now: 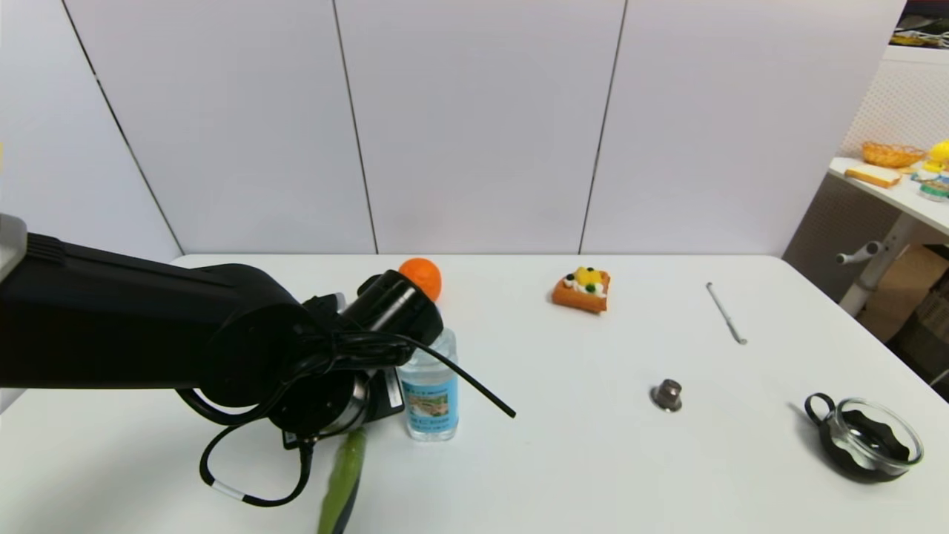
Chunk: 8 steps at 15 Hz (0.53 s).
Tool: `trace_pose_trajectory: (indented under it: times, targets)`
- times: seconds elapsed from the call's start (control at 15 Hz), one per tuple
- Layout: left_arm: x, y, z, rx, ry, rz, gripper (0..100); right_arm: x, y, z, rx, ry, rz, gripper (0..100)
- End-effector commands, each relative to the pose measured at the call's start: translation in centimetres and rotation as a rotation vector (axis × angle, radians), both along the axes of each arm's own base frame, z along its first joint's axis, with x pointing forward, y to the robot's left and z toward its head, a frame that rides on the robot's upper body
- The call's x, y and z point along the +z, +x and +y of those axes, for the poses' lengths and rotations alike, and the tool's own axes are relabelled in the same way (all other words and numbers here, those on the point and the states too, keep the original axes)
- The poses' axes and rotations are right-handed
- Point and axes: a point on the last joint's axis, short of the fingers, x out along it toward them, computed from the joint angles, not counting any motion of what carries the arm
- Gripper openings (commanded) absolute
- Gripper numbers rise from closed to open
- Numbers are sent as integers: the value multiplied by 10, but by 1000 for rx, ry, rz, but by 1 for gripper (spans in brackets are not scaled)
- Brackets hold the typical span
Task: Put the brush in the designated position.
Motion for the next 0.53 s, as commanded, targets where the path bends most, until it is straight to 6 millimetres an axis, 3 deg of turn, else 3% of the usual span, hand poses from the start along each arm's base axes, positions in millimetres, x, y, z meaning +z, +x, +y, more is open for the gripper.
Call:
trace_pose_trajectory:
  times: [0.07,0.27,0.33,0.53]
  targets:
    - [2,0,1,3,1,-4,100,0,0,0,1,-1,3,100]
    - [20,-3,6,7,-21,-59,100,0,0,0,1,-1,3,100]
    - [35,-3,10,11,-23,-106,100,0,0,0,1,-1,3,100]
    - [101,-3,50,11,80,-216,100,0,0,0,1,-1,3,100]
